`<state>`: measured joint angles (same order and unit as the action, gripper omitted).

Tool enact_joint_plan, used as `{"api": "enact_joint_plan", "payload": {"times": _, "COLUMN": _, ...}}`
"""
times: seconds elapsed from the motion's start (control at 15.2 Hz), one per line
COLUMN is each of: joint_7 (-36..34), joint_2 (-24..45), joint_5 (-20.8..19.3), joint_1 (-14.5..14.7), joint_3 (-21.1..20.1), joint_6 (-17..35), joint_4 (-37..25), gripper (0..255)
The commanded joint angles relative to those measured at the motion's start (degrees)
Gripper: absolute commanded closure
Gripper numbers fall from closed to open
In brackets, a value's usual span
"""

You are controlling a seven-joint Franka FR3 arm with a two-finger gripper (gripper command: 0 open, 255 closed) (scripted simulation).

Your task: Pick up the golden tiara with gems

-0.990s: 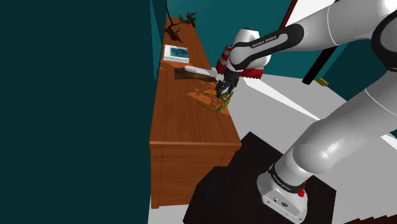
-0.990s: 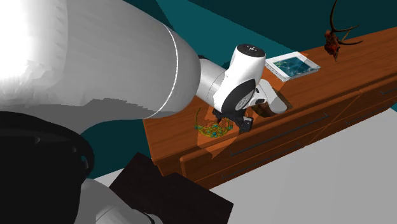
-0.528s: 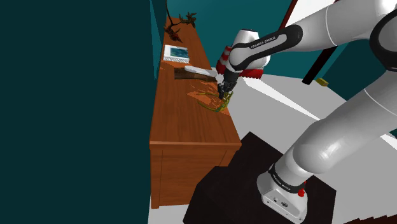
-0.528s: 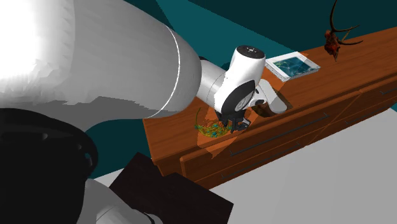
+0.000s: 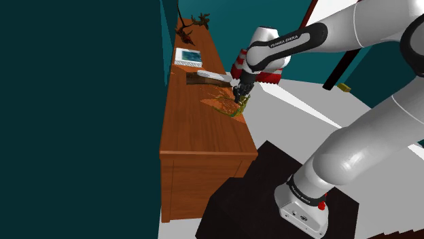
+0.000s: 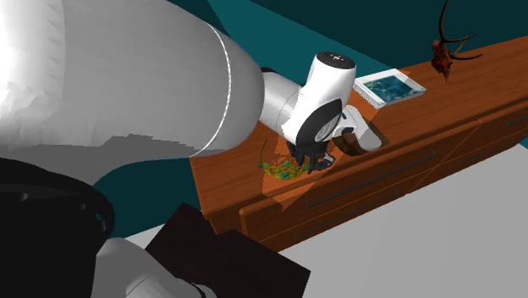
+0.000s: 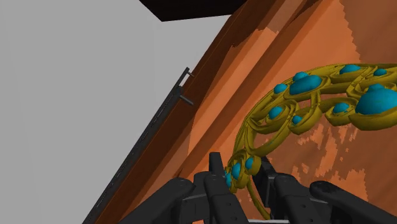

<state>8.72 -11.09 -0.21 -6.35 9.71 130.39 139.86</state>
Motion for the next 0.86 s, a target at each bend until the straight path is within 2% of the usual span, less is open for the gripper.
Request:
{"api": "enact_joint_plan", "payload": {"times": 0.0, "joint_7": -0.14, "joint_2": -0.93, "joint_5": -0.19, "joint_1": -0.05, "joint_3": -0.05, "joint_6": -1.59, "joint_4": -0.64, "gripper": 255}}
{"api": "enact_joint_plan", "payload": {"times": 0.66, "joint_7": -0.77, "joint_2": -4.53, "joint_5": -0.72, "joint_1": -0.15, "joint_3": -0.43, "joint_6": -9.80, "joint_4": -5.30, "gripper": 255}}
{"api": "enact_joint_plan", "payload": {"times": 0.79, "joint_7": -0.78, "joint_2": -4.58, "joint_5": -0.73, "joint_1": -0.15, "joint_3": -0.44, "joint_6": -9.92, "joint_4": -5.37, "gripper": 255}}
